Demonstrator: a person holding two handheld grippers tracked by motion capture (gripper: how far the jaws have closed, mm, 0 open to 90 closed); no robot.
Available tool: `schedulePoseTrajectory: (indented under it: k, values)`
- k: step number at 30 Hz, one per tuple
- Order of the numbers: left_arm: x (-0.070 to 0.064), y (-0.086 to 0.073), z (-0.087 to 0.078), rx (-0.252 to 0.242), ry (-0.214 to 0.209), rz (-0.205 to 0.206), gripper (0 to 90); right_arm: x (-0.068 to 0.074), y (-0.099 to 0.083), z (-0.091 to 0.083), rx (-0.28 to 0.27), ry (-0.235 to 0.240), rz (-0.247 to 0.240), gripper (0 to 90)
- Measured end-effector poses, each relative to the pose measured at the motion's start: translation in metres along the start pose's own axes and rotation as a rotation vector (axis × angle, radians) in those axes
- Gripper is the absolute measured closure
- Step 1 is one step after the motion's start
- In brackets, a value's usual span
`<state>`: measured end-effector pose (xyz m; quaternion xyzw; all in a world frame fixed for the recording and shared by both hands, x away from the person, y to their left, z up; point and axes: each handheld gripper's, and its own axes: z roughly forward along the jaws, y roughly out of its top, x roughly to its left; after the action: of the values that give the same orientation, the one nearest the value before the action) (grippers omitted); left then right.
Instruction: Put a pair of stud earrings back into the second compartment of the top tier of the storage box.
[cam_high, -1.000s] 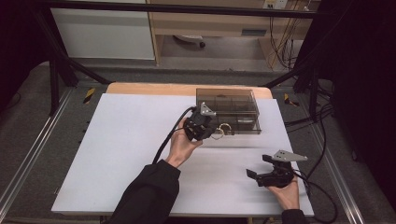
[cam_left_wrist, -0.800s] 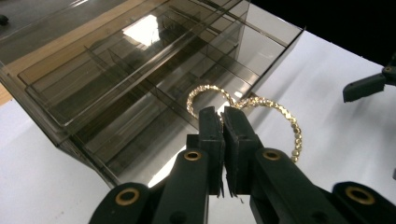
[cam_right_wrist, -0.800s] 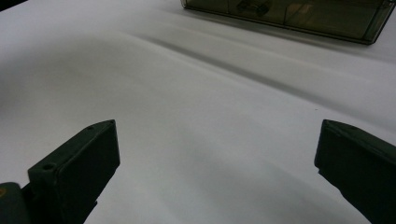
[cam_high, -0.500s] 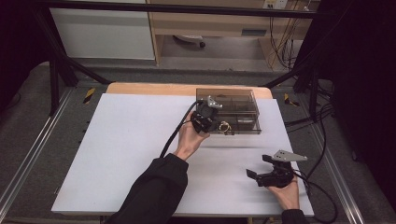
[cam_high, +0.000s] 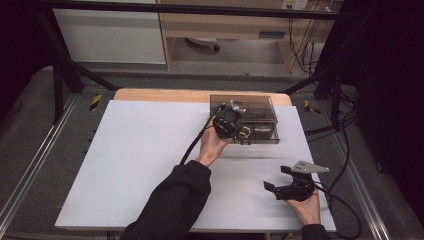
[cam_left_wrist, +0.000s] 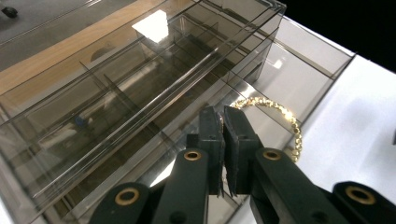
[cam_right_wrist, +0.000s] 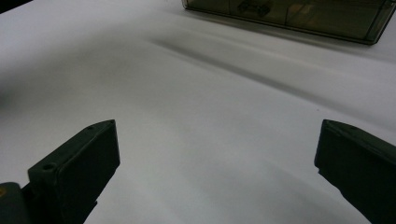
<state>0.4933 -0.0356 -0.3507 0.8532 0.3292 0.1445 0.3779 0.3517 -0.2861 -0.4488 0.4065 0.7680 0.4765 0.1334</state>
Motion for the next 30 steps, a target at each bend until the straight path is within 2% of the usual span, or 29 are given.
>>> schedulePoseTrajectory:
  k: [10, 13, 16, 21, 30]
  values:
    - [0.002, -0.003, 0.018, 0.034, 0.027, 0.002, 86.1, -0.001, 0.0, -0.001, -0.004, 0.001, 0.002, 0.4]
    - [0.002, -0.004, 0.019, 0.043, 0.028, 0.005, 85.6, -0.001, 0.0, -0.001, -0.003, 0.0, 0.003, 0.4]
    - [0.001, -0.004, 0.016, 0.033, 0.024, 0.009, 84.7, -0.001, 0.0, -0.001, -0.002, 0.001, 0.005, 0.4]
    - [0.001, -0.005, 0.004, 0.002, 0.018, 0.019, 74.7, -0.001, 0.0, -0.001, -0.003, -0.002, 0.003, 0.4]
    - [0.007, -0.021, -0.035, -0.076, -0.03, 0.009, 56.5, -0.001, 0.0, -0.001, 0.0, -0.005, 0.004, 0.4]
